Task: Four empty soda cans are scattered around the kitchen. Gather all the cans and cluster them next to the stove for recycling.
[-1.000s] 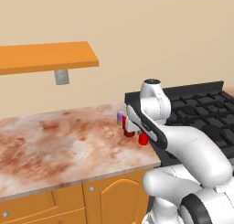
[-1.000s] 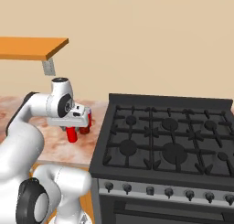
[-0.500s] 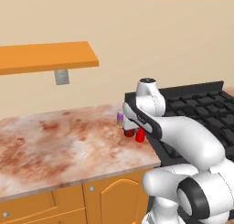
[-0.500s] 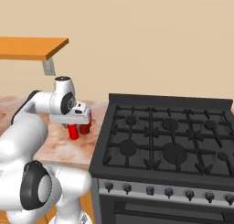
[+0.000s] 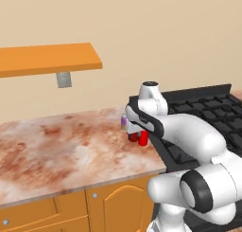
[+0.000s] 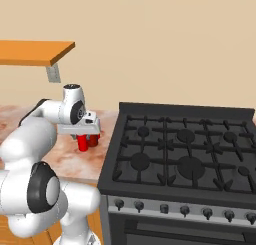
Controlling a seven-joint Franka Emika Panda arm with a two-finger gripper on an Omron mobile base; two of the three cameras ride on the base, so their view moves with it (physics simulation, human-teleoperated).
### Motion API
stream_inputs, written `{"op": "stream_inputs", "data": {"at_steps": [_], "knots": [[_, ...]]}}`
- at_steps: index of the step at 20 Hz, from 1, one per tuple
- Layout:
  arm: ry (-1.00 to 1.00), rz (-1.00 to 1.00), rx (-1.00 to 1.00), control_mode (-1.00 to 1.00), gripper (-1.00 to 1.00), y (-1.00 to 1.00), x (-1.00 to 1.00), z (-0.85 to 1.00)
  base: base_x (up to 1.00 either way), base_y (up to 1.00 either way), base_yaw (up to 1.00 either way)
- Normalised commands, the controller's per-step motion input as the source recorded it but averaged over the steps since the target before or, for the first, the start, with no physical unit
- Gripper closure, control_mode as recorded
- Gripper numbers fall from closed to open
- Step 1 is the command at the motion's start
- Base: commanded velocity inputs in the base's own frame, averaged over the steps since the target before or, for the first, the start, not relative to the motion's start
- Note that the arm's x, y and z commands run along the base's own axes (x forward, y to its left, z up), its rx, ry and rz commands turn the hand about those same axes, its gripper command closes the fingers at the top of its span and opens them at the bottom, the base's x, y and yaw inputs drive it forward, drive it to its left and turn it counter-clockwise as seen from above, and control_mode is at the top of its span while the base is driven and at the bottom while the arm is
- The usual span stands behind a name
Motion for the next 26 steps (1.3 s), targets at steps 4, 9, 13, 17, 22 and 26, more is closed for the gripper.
{"op": "stream_inputs", "data": {"at_steps": [4, 9, 13, 17, 22, 26], "knots": [[0.00, 0.03, 0.00, -1.00, 1.00, 0.00, 0.23, -0.08, 0.00, 0.00, 0.00], [0.00, 0.03, 0.00, -1.00, 1.00, 0.00, 0.24, -0.10, 0.00, 0.00, 0.00], [0.00, 0.03, 0.00, -1.00, 1.00, 0.00, 0.21, -0.09, 0.00, 0.00, 0.00], [0.00, 0.03, 0.00, -1.00, 1.00, 0.00, 0.22, -0.06, 0.00, 0.00, 0.00], [0.00, 0.03, 0.00, -1.00, 1.00, 0.00, 0.12, -0.10, 0.00, 0.00, 0.00], [0.00, 0.02, 0.00, -1.00, 1.00, 0.00, 0.00, -0.13, 0.00, 0.00, 0.00]]}}
